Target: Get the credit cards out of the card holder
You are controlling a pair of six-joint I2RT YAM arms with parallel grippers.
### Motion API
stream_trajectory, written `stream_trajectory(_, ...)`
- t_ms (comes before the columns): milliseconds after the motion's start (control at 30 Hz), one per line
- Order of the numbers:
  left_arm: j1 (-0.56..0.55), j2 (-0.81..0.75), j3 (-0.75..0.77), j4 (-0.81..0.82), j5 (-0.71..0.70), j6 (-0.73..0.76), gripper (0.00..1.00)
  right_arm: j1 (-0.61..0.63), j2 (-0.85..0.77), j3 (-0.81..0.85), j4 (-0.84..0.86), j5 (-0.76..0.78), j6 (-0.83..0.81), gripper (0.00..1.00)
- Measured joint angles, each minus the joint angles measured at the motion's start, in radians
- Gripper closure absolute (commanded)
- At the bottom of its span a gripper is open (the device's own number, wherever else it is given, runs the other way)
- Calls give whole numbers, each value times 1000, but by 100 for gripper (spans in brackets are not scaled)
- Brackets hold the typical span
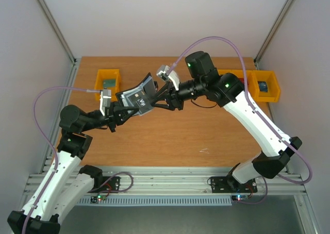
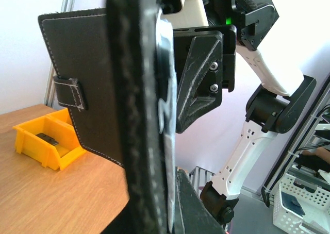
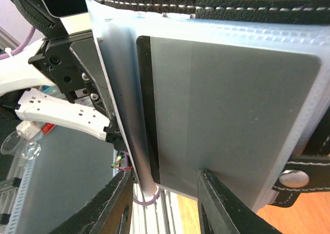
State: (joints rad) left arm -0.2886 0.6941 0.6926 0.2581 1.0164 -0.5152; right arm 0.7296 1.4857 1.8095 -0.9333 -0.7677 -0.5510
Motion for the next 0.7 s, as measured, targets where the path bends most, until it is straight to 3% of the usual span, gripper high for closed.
stream_trajectory(200, 0, 0, 0, 0, -1, 0, 100, 6, 13, 0, 4, -11, 0, 74)
stream_trajectory(700, 1, 0, -3, -8, -11, 0, 100, 18, 13, -6, 12, 33, 0, 76)
